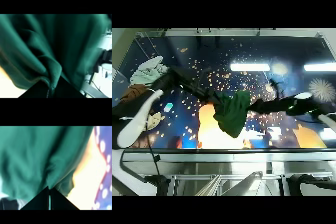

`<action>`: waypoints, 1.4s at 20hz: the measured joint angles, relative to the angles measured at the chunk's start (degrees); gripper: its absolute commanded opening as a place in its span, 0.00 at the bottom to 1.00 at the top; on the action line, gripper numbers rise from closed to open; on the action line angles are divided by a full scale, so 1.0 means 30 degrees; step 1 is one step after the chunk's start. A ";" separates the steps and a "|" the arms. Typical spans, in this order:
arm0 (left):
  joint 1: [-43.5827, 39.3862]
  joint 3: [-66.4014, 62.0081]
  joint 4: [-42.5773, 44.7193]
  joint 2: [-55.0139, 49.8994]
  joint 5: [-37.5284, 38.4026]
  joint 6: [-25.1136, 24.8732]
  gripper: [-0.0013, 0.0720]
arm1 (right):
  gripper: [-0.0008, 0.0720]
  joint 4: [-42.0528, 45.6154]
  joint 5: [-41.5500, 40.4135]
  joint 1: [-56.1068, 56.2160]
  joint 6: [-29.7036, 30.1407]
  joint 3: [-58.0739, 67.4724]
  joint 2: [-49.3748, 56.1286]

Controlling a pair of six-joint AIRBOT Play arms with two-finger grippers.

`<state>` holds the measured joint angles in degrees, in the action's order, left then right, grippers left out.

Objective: Fold the shirts.

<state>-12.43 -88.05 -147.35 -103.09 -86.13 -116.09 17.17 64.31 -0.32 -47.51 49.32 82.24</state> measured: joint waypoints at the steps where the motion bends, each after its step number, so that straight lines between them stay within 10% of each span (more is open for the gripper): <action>1: 0.0459 -0.0685 0.0000 0.0860 -0.0561 0.0342 0.03 | 0.04 -0.0036 0.0175 -0.0816 0.0015 0.0401 -0.0947; 11: 0.5151 -0.6207 -0.0073 1.0193 -0.1916 0.2404 0.05 | 0.05 -0.1290 0.1049 -0.9311 -0.1027 0.5340 -1.2152; 18: 0.5617 -0.1166 0.0357 1.2677 -0.0954 0.1974 0.05 | 0.07 -0.0488 0.1100 -0.8327 -0.1814 0.5078 -1.2998; 19: 0.5632 0.0087 0.0466 1.2488 -0.0860 0.1719 0.13 | 0.31 0.0146 0.1158 -0.7453 -0.2098 0.4626 -1.2298; 20: 0.5654 0.1333 0.0612 1.2182 -0.0750 0.1413 0.60 | 0.60 0.0780 0.1013 -0.6586 -0.2346 0.4138 -1.1519; 21: 0.5690 0.2630 0.0634 1.1730 -0.0510 0.1020 1.00 | 0.64 0.1581 0.0729 -0.5676 -0.2637 0.3577 -1.0513; 28: 0.7854 0.6594 0.0532 0.6819 0.0627 -0.0073 1.00 | 0.64 0.7286 0.0969 -0.4102 -0.5122 0.2120 -0.3366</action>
<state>11.14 -68.27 -145.75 -82.63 -84.25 -116.31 39.03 67.22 -12.62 -62.87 55.68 72.14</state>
